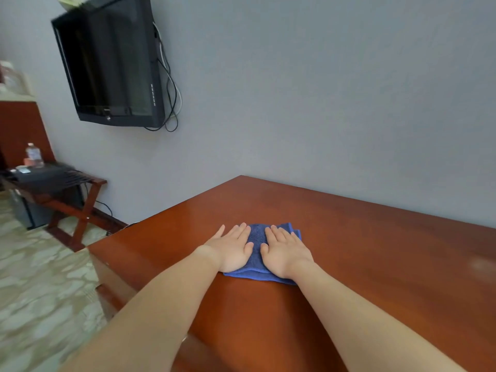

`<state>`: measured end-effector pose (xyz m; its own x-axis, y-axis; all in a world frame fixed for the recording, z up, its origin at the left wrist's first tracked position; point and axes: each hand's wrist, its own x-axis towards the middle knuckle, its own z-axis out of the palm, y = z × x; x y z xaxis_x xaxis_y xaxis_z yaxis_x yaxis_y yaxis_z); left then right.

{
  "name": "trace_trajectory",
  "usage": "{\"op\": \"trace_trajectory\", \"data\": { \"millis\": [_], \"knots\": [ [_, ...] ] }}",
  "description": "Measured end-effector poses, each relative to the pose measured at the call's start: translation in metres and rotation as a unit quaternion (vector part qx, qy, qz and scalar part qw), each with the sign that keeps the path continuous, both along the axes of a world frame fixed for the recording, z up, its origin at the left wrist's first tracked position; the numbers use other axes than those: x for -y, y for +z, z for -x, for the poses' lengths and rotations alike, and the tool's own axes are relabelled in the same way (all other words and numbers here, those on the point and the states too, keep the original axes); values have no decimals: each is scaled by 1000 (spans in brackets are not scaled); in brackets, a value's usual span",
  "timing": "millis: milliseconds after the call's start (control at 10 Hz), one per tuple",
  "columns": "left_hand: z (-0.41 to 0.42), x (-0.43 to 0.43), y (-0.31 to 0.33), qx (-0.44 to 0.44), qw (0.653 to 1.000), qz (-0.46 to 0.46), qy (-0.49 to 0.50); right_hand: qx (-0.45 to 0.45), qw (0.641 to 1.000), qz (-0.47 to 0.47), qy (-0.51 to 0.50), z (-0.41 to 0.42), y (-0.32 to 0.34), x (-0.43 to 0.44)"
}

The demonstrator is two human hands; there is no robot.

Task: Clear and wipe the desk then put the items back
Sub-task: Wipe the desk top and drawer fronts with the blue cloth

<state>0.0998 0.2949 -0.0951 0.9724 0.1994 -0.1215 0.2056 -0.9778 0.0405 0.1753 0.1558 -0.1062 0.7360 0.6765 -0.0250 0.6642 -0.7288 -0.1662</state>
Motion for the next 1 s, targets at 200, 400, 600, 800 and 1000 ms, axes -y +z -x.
{"op": "trace_trajectory", "data": {
  "millis": [200,400,600,800,1000],
  "knots": [
    [38,15,0,0,1000,10,4,1,1000,3,1,37,0,15],
    [70,28,0,2,1000,15,1,4,1000,5,1,69,0,29],
    [100,39,-2,6,1000,15,-9,2,1000,-1,4,102,0,42],
    [116,39,-5,6,1000,1,-17,4,1000,-3,3,121,-1,46],
    [114,32,-2,6,1000,-11,-26,6,1000,6,7,117,0,42]
  ]
}}
